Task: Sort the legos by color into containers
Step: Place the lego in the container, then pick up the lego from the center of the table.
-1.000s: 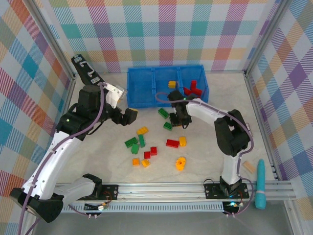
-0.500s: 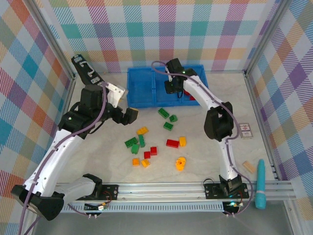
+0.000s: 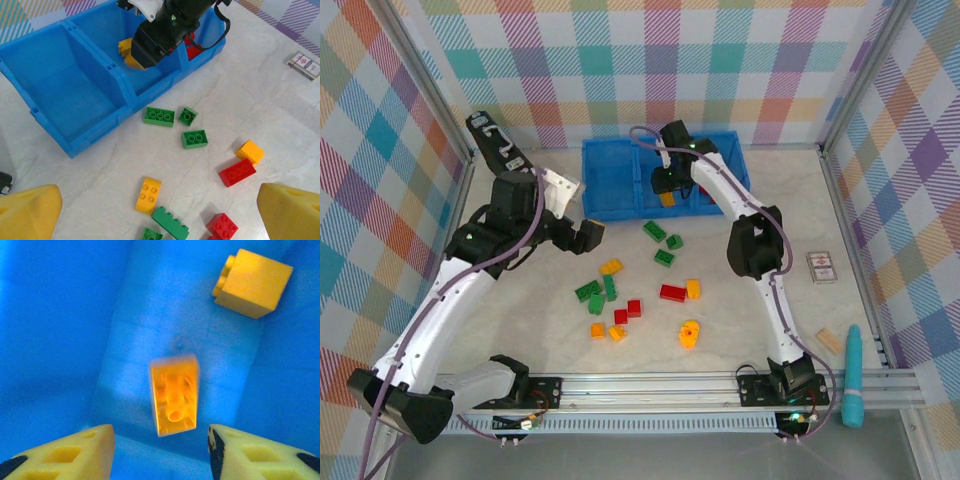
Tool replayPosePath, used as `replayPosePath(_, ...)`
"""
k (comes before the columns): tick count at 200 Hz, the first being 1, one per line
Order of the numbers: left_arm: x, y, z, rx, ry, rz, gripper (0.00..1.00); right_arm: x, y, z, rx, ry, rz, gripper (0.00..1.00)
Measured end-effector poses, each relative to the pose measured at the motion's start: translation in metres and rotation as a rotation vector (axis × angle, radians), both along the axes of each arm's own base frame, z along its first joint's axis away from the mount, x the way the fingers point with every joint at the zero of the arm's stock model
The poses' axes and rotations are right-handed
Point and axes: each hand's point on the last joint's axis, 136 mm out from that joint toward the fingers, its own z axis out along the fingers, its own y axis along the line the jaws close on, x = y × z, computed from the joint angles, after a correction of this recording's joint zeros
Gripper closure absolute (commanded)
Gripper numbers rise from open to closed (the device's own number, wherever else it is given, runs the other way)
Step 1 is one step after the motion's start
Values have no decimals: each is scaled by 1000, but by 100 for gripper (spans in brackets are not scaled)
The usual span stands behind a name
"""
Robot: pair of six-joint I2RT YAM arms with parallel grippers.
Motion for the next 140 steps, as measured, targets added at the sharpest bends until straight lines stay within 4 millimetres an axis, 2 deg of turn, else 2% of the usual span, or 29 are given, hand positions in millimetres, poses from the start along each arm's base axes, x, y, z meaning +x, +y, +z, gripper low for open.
replayPosePath(31, 1, 0, -2, 2, 4, -1, 0, -19, -2, 0, 6, 42, 14, 43)
replayPosePath(59, 1, -1, -2, 2, 6, -1, 0, -49, -8, 20, 3, 53, 12, 40)
replayPosePath(83, 1, -1, -2, 2, 6, -1, 0, -99, -17, 43, -2, 54, 4, 38)
replayPosePath(103, 1, -1, -2, 0, 6, -3, 0, -141, -28, 51, 14, 63, -20, 37)
replayPosePath(119, 0, -1, -1, -1, 5, -5, 0, -173, -41, 40, 23, 103, -53, 36)
replayPosePath(140, -2, -1, 2, -9, -1, -10, 0, -211, -64, 6, 15, 184, -131, 36)
